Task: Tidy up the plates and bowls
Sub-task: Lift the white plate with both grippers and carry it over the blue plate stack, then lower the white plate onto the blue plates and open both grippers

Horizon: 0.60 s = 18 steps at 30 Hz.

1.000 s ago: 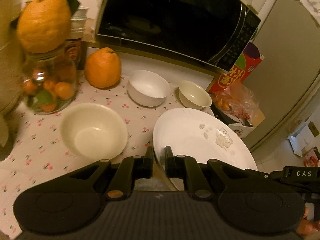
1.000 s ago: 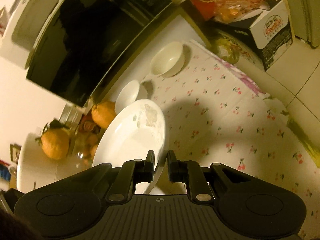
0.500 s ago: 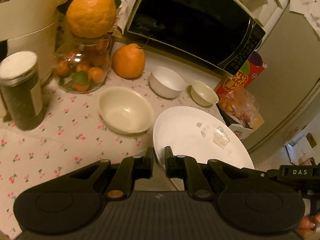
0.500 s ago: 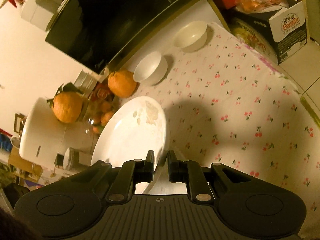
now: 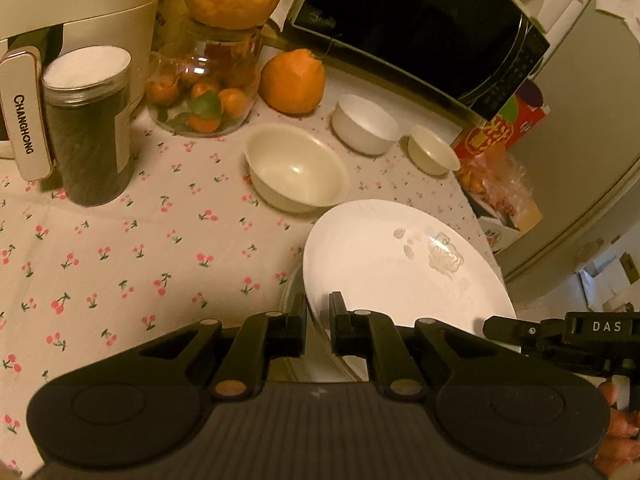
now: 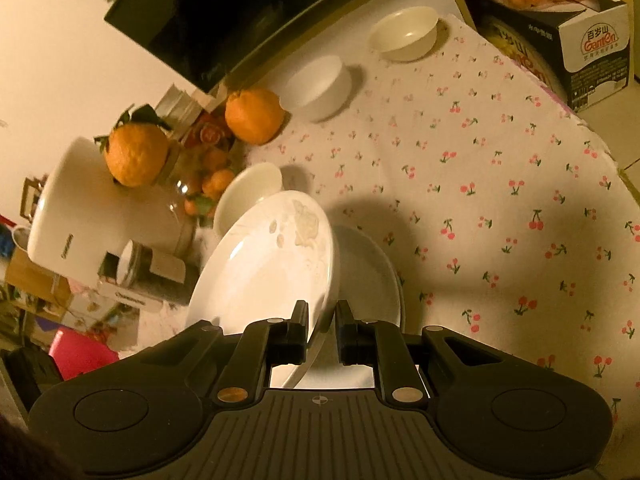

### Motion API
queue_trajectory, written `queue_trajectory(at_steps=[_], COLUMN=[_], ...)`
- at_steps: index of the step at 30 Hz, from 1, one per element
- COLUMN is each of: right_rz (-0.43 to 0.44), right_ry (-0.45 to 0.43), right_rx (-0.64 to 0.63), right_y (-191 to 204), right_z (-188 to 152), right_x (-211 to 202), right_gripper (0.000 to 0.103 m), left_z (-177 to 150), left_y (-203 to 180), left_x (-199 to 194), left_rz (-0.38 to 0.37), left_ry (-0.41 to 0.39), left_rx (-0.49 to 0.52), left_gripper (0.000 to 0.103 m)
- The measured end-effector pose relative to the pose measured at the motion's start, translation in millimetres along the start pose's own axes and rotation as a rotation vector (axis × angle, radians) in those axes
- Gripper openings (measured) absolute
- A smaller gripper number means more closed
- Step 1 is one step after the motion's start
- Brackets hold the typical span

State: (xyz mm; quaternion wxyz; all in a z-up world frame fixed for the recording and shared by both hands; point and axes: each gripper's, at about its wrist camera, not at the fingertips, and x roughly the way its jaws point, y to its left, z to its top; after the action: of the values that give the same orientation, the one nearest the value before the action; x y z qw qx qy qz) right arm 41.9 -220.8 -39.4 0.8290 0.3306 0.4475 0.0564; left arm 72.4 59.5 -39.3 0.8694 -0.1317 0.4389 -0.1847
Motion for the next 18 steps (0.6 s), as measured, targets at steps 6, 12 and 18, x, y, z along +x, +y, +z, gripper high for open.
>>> queue_trajectory(at_steps=[6, 12, 18], right_rz=[-0.053, -0.081, -0.096], right_ry=[0.037, 0.056, 0.070], right_rx=[-0.021, -0.016, -0.020], right_y=[1, -1, -2], right_z=[-7, -10, -12], right_x=[13, 20, 23], right_gripper=[0.015, 0.015, 0.015], left_z=[-3, -7, -11], left_y=[0, -1, 0], left_x=[5, 10, 12], left_rz=[0.037, 0.054, 0.064], left_ry=[0.025, 0.048, 0.066], left_rx=[0.027, 0.034, 0.040], left_gripper=[0.009, 0.009, 0.009])
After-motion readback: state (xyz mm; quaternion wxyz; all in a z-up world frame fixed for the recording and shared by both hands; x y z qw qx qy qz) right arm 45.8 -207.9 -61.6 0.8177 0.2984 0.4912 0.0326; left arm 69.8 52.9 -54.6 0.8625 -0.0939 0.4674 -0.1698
